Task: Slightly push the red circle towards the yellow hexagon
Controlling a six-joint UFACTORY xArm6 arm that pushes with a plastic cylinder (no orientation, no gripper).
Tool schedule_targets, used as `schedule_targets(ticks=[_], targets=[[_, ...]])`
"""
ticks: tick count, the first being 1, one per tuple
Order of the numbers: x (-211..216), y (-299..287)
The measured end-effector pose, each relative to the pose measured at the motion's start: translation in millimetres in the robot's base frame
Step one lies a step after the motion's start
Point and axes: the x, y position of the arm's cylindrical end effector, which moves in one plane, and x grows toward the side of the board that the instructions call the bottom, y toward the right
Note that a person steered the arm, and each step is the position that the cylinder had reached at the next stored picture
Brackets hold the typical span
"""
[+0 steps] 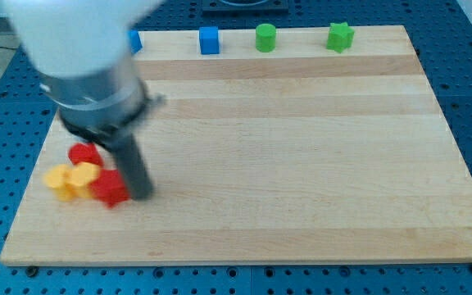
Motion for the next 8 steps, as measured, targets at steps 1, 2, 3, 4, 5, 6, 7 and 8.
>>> schedule_targets(ticks=[1, 2, 3, 4, 5, 6, 7, 8], targets=[[-77.0, -54.6], [-92.4, -56.9], [-109.8, -60.9], [-114.6, -128.6], [-98.0, -121.2], [-84.5, -92.8], [-71.6, -59.2], [-76.4, -55.7]])
